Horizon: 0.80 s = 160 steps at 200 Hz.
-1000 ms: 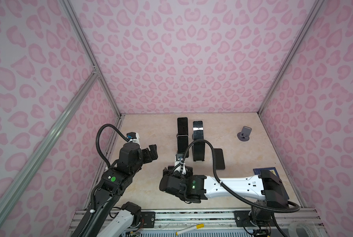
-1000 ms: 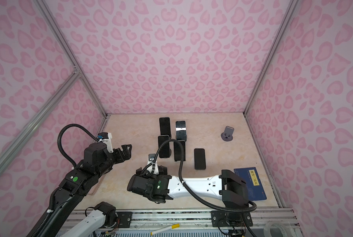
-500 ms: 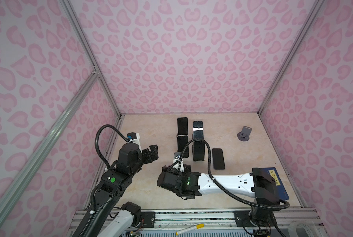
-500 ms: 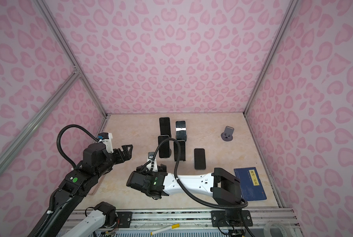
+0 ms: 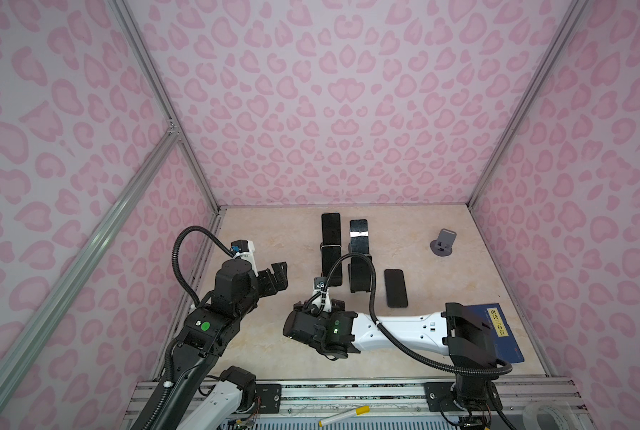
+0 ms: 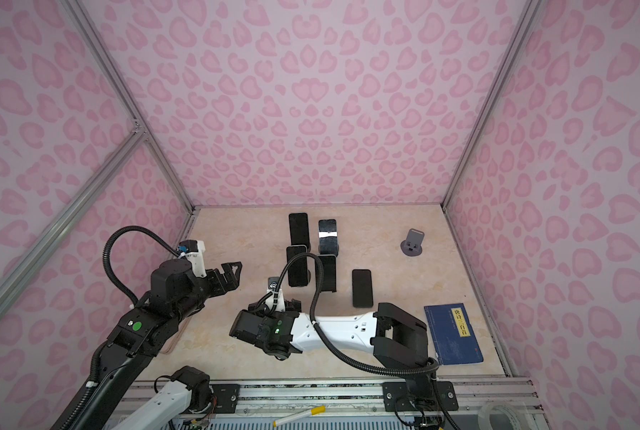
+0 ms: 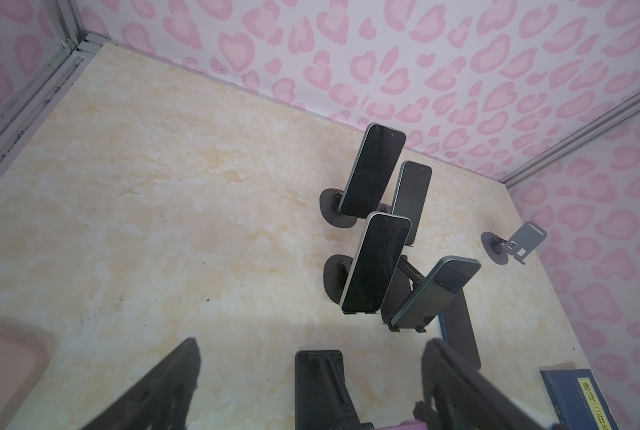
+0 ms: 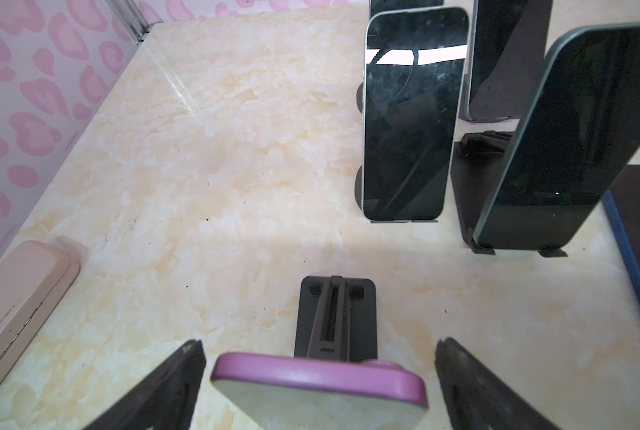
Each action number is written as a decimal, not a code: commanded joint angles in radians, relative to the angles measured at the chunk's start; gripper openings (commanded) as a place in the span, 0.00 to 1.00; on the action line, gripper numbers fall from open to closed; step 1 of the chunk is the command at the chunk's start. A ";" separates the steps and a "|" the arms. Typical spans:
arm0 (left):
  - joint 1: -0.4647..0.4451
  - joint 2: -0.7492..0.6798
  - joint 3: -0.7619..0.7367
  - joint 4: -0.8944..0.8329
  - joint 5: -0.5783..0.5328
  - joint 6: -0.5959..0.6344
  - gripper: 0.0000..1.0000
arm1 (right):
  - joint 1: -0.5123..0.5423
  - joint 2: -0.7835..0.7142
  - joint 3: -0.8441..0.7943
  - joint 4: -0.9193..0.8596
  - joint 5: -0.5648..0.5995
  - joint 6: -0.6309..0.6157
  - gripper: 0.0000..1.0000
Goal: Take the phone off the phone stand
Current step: 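Lift the purple-cased phone up out of its black stand with the right gripper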
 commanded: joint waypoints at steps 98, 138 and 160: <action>0.006 0.001 -0.008 0.029 0.015 -0.003 0.96 | 0.009 0.072 0.043 -0.083 0.087 0.084 0.85; 0.008 -0.001 -0.013 0.032 0.018 -0.002 0.96 | 0.019 0.076 0.041 -0.084 0.103 0.082 0.81; 0.008 -0.002 -0.016 0.032 0.014 -0.002 0.96 | 0.026 0.076 0.040 -0.084 0.113 0.074 0.80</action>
